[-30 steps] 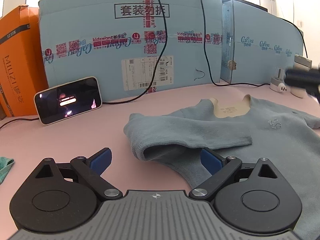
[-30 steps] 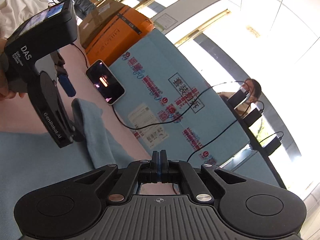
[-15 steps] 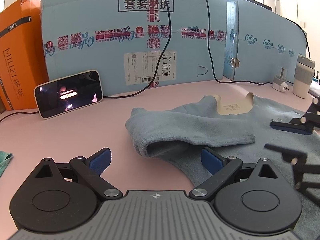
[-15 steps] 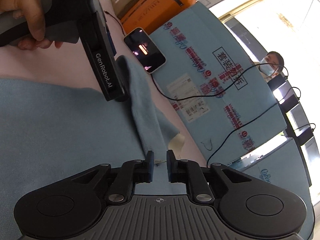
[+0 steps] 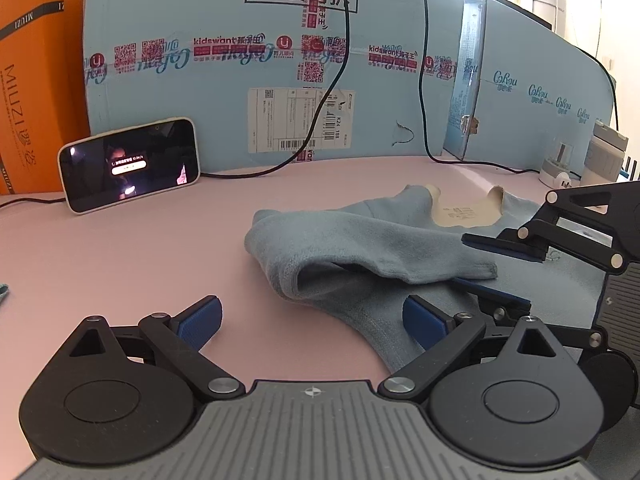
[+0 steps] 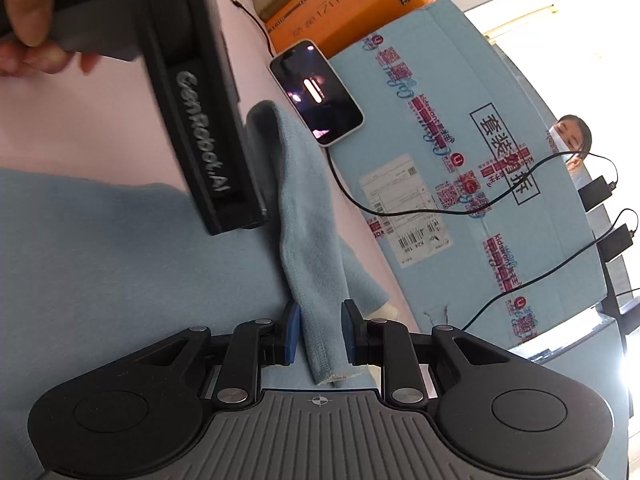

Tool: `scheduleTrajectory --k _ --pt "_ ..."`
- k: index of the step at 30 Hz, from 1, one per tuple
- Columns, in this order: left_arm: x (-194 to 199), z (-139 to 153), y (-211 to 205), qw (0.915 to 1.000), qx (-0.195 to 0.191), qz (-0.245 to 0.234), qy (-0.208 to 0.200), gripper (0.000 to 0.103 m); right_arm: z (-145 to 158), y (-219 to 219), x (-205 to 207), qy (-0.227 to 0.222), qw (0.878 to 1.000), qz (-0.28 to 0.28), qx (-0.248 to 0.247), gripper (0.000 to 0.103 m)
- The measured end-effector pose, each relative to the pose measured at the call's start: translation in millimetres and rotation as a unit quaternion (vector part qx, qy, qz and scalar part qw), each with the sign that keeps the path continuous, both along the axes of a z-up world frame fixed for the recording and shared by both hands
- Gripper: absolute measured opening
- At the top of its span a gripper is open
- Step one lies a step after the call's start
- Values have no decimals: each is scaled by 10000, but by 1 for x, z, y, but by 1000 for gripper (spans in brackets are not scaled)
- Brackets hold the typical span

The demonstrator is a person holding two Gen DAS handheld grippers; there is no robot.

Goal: Fold clothes

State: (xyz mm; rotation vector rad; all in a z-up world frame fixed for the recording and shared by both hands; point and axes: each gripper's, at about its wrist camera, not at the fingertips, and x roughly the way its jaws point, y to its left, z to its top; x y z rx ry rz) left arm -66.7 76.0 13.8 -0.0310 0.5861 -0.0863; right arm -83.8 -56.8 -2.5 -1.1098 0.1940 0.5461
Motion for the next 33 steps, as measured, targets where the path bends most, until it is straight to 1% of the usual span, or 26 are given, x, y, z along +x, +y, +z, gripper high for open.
scheduleTrajectory --k 6,9,12,14,17,20,23,24,26,30,33 --pt "-1 0 1 10000 -20 37 -31 98 0 4 -3 -80 9996 54 -284 23" --pt "-1 0 2 10000 -39 55 -23 98 5 3 -7 63 9975 182 -673 23" --pt "0 -1 2 10000 -35 41 2 97 3 -2 -12 -73 9934 289 -1109 26" --pt "0 -1 2 10000 -34 38 -3 98 -1 -4 -10 -167 9930 238 -1141 26" --pt "0 -2 3 10000 -49 45 0 98 -3 -1 -5 -177 9931 198 -1145 26" --pt "0 -2 3 10000 -54 49 4 98 -6 5 0 -237 9916 197 -1256 25" --pt "0 -2 1 10000 -55 68 15 98 -6 8 5 -166 9913 202 -1292 20" --pt "0 -2 1 10000 -61 69 23 98 -8 9 6 -135 9911 212 -1305 14" --pt "1 -2 2 9999 -75 71 39 98 -12 11 7 -108 9902 245 -1368 9" --pt "1 -3 2 9999 -102 75 70 98 -13 10 7 -107 9911 207 -1310 8" --pt "2 -4 4 9999 -121 71 90 98 -12 9 9 -101 9931 181 -1156 8"
